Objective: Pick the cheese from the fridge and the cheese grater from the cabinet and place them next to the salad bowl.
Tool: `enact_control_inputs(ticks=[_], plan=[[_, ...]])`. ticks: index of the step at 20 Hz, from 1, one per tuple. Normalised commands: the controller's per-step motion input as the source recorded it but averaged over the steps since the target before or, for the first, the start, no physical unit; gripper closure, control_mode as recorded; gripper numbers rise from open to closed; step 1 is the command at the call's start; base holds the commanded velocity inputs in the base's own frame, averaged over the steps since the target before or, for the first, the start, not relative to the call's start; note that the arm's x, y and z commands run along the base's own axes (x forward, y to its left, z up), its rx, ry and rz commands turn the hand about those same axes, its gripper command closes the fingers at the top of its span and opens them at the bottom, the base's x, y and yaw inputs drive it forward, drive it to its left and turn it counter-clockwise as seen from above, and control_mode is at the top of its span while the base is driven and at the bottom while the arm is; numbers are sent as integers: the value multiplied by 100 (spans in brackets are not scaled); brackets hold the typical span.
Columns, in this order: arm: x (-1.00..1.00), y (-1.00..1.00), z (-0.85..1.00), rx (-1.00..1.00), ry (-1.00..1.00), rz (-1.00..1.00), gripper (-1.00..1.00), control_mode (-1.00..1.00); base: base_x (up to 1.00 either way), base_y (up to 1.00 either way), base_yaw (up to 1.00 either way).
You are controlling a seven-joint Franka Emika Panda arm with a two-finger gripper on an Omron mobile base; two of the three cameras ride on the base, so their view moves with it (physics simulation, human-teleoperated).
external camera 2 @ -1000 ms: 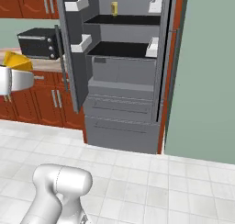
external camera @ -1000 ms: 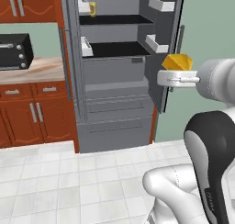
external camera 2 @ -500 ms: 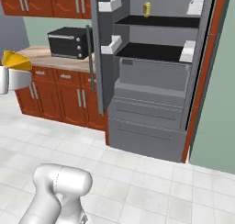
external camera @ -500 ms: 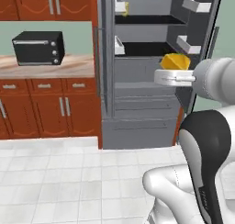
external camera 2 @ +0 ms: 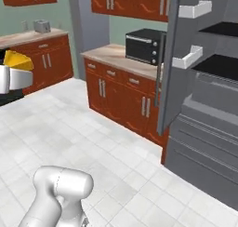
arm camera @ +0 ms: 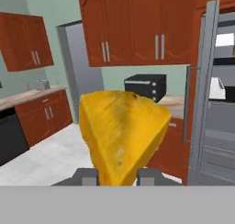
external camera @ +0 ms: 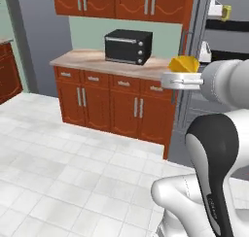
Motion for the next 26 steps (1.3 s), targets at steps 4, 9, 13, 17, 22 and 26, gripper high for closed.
enact_control_inputs(ticks=[4,9,13,17,22,26], plan=[[0,0,0,0,0,0,100,100,1,-1,73],[0,0,0,0,0,0,100,100,0,-10,72],[0,0,0,0,0,0,100,100,6,-25,73],[0,0,0,0,0,0,100,100,4,-46,69],[0,0,0,0,0,0,100,100,25,-54,66],[0,0,0,0,0,0,100,100,47,-56,62]])
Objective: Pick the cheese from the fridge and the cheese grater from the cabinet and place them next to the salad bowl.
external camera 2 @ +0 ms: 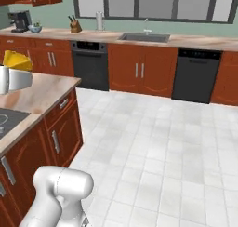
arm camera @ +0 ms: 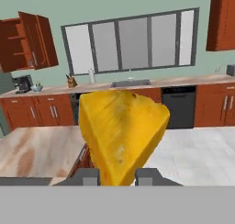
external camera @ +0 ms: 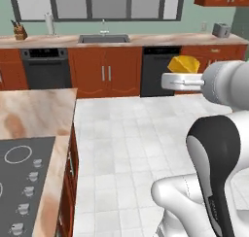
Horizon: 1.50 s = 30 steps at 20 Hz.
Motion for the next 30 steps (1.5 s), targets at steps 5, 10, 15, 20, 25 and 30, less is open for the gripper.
enact_control_inputs(ticks=[5,10,15,20,25,30], plan=[[0,0,0,0,0,0,100,100,81,-91,33],[0,0,0,0,0,0,100,100,100,-91,4],[0,0,0,0,0,0,100,100,100,-13,19],[0,0,0,0,0,0,100,100,100,0,22],[0,0,0,0,0,0,100,100,100,-3,21],[0,0,0,0,0,0,100,100,100,9,18]])
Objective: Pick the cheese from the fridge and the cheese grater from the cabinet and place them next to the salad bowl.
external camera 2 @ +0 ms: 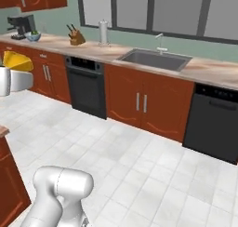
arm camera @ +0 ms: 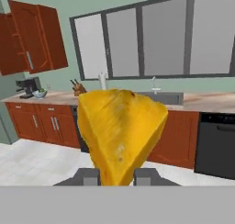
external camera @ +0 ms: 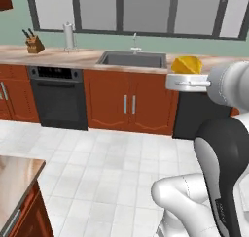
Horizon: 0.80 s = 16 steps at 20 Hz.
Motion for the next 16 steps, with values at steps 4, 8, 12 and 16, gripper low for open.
enact_control_inputs(ticks=[4,8,12,16], plan=[[0,0,0,0,0,0,100,100,97,42,33],[0,0,0,0,0,0,100,100,89,36,47],[0,0,0,0,0,0,100,100,62,-17,67],[0,0,0,0,0,0,100,100,7,-42,70]])
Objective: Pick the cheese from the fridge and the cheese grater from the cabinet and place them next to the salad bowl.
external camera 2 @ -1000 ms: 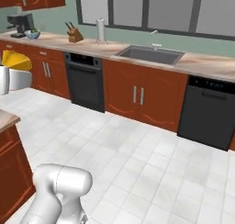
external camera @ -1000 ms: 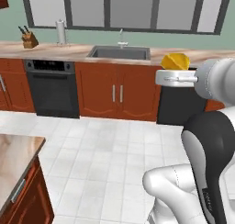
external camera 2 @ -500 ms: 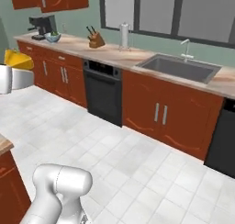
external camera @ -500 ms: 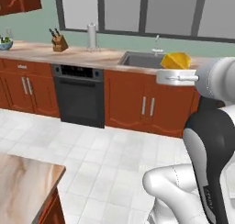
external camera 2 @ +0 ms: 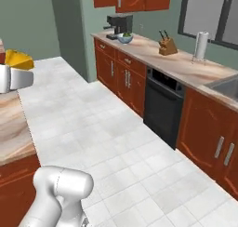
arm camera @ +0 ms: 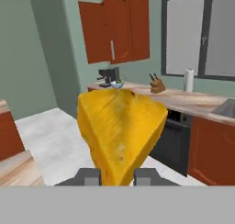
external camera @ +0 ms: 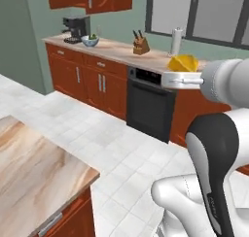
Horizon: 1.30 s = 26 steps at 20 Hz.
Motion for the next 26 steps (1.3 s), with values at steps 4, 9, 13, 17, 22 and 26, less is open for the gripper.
enact_control_inputs(ticks=[4,9,13,17,22,26], plan=[[0,0,0,0,0,0,100,100,7,-39,71],[0,0,0,0,0,0,100,100,21,-48,68],[0,0,0,0,0,0,100,100,44,-100,39],[0,0,0,0,0,0,100,100,44,-100,32],[0,0,0,0,0,0,100,100,58,-96,40],[0,0,0,0,0,0,100,100,87,-99,26]])
